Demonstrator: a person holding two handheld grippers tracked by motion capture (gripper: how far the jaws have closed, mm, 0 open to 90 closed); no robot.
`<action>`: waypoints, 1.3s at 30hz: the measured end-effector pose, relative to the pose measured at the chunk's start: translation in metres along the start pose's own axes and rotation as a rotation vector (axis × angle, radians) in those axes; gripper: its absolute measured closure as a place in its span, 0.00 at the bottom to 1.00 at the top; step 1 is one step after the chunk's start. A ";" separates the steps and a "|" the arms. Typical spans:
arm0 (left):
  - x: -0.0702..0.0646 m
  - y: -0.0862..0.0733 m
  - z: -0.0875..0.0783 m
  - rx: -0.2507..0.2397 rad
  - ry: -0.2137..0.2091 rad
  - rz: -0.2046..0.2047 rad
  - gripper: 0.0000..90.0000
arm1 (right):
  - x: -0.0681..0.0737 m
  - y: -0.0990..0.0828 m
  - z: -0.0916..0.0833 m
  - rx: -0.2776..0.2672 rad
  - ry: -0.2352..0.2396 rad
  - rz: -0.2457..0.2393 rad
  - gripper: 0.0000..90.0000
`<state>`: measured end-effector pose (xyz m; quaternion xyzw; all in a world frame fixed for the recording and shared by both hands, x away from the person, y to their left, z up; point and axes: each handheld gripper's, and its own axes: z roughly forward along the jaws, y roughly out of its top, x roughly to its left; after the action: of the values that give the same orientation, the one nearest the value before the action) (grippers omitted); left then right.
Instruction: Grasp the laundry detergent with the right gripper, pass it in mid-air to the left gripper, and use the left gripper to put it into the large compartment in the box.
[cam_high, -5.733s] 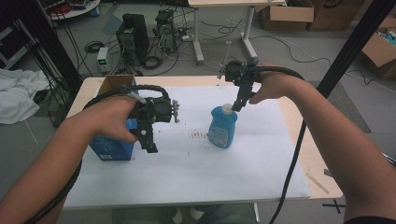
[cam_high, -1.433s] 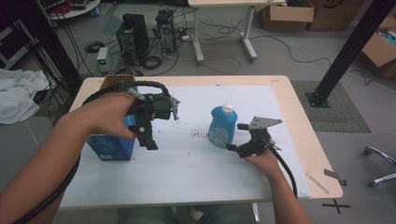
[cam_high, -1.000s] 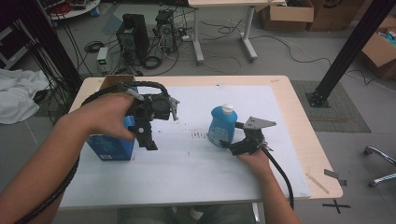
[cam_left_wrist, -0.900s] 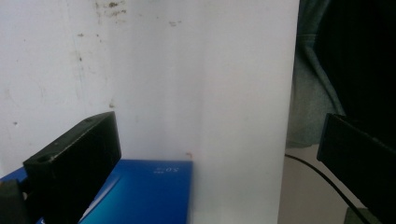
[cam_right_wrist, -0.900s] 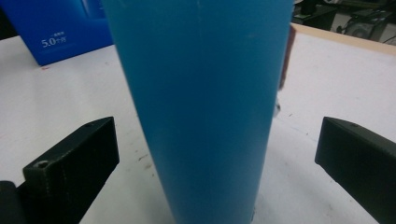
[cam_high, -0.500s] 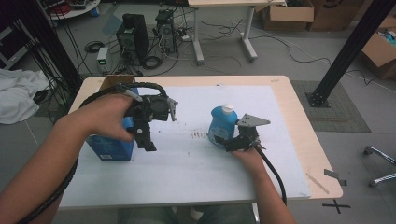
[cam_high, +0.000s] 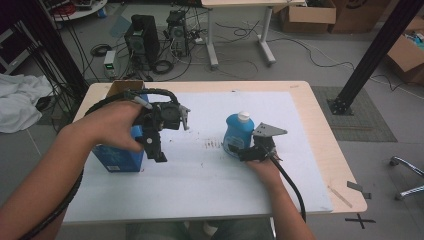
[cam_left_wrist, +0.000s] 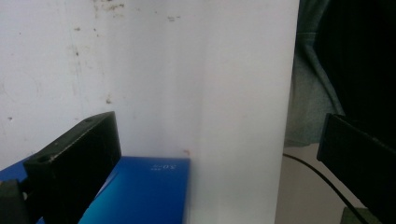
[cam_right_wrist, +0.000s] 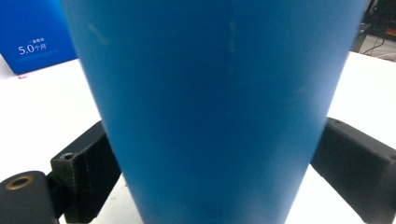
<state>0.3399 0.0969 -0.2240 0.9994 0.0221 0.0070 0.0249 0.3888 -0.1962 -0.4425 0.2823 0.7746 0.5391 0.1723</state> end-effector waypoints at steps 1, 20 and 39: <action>0.000 0.000 0.000 -0.001 0.000 0.000 0.00 | 0.000 0.000 0.000 0.001 -0.002 -0.001 0.10; 0.000 0.002 0.002 0.001 -0.003 0.001 0.00 | 0.002 0.001 -0.001 -0.024 -0.003 -0.020 0.28; 0.001 0.002 0.003 0.009 -0.002 0.000 0.00 | 0.004 0.002 -0.002 -0.032 0.011 -0.040 0.38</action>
<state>0.3409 0.0944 -0.2269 0.9995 0.0223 0.0060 0.0205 0.3850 -0.1952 -0.4395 0.2610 0.7723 0.5493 0.1835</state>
